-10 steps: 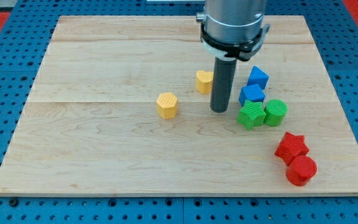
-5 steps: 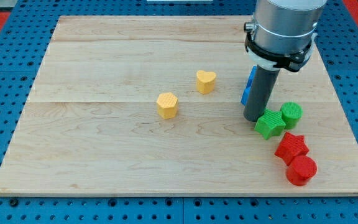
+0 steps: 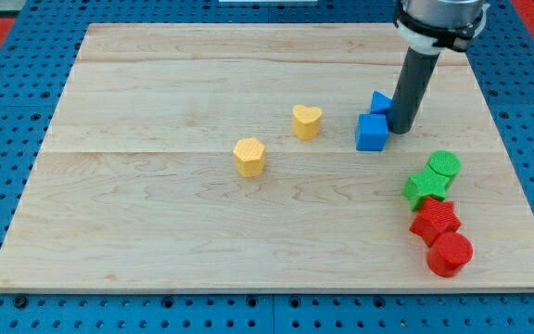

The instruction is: Arrange a group of blocks in a line

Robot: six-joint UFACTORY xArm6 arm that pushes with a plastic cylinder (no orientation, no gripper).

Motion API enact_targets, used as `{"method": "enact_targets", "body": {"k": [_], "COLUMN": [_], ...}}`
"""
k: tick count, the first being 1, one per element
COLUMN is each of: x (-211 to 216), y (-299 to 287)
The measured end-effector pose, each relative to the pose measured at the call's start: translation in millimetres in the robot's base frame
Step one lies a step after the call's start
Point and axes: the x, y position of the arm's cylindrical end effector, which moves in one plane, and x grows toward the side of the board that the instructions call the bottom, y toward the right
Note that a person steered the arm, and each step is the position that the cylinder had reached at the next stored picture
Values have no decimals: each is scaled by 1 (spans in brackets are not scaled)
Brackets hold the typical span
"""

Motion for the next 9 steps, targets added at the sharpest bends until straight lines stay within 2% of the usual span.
{"method": "enact_targets", "body": {"k": [1, 2, 3, 5, 6, 7, 9], "x": [11, 58, 104, 114, 107, 81, 62], "y": [91, 160, 155, 65, 30, 23, 9]}}
